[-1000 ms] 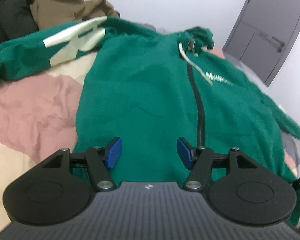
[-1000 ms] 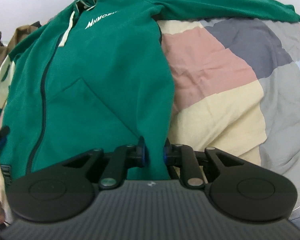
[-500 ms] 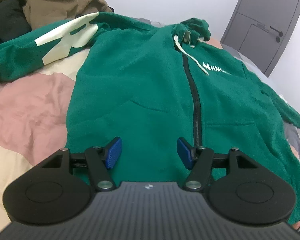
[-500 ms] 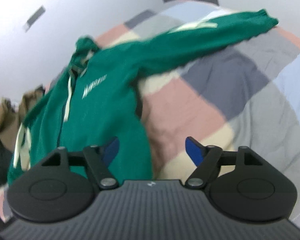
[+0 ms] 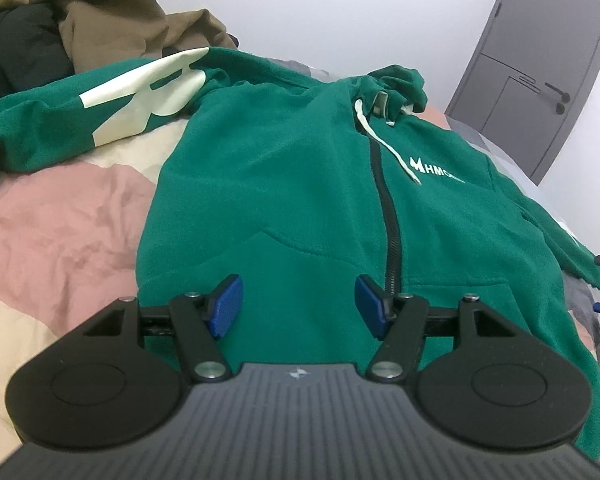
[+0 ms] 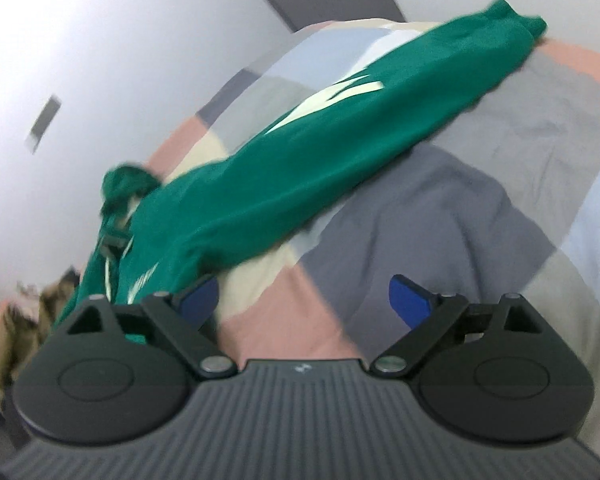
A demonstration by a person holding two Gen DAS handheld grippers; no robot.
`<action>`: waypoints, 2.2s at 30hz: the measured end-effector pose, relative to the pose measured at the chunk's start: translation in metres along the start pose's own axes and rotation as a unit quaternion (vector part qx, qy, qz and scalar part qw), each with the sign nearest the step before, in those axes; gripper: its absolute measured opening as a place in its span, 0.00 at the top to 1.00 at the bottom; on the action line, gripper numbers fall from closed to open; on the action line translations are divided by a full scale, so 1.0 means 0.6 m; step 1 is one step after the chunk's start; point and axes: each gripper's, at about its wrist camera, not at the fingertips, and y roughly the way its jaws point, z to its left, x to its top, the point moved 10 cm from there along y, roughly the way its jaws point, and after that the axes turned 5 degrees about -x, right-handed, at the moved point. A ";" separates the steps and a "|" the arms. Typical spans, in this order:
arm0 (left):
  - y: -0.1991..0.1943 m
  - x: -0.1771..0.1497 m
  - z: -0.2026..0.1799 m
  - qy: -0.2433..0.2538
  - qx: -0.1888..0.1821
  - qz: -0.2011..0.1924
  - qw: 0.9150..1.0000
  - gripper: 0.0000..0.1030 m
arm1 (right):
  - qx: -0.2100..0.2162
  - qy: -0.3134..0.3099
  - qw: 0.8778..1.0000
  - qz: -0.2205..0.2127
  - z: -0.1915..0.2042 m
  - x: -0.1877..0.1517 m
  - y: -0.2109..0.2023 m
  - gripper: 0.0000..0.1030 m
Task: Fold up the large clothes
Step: 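Grasp the sleeve cuff with the right gripper and lift it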
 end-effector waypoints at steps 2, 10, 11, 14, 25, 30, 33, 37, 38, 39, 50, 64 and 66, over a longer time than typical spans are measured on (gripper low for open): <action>0.003 0.002 0.003 -0.005 0.002 -0.002 1.000 0.34 | 0.009 0.025 1.000 -0.003 -0.022 0.015 0.029 0.10; 0.023 0.023 0.004 -0.028 0.005 -0.027 0.999 0.34 | 0.029 0.093 0.993 -0.064 -0.092 0.106 0.126 0.10; 0.029 0.024 0.005 -0.029 0.006 -0.027 0.999 0.34 | 0.031 0.102 0.991 -0.077 -0.098 0.118 0.133 0.10; 0.046 0.027 0.006 -0.035 0.009 -0.026 0.999 0.34 | 0.033 0.106 0.987 -0.118 -0.114 0.163 0.152 0.10; 0.078 0.042 -0.005 -0.019 0.026 -0.034 0.999 0.34 | -0.055 0.076 0.980 -0.173 -0.178 0.308 0.230 0.90; 0.093 0.044 0.001 -0.019 0.036 -0.026 0.999 0.34 | -0.077 0.060 0.975 -0.201 -0.180 0.352 0.225 0.91; 0.097 0.047 0.004 -0.020 0.038 -0.023 0.999 0.34 | -0.097 0.051 0.971 -0.215 -0.180 0.375 0.213 0.91; 0.095 0.053 0.012 -0.031 0.038 -0.022 0.999 0.34 | -0.106 -0.006 0.964 -0.243 -0.112 0.392 0.164 0.92; 0.092 0.054 0.015 -0.034 0.038 -0.024 0.998 0.34 | -0.106 -0.027 0.962 -0.252 -0.087 0.396 0.147 0.92; 0.090 0.055 0.019 -0.036 0.039 -0.025 0.998 0.34 | -0.103 -0.049 0.958 -0.262 -0.057 0.400 0.127 0.92; 0.038 0.065 0.048 -0.096 0.014 -0.044 0.994 0.34 | 0.006 -0.267 0.894 -0.360 0.369 0.317 -0.125 0.92; -0.054 0.107 0.113 -0.113 0.007 -0.122 0.986 0.34 | 0.117 -0.582 0.749 -0.294 0.702 -0.226 -0.151 0.90; -0.057 0.111 0.127 -0.123 0.005 -0.127 0.984 0.34 | 0.125 -0.618 0.729 -0.266 0.702 -0.308 -0.119 0.90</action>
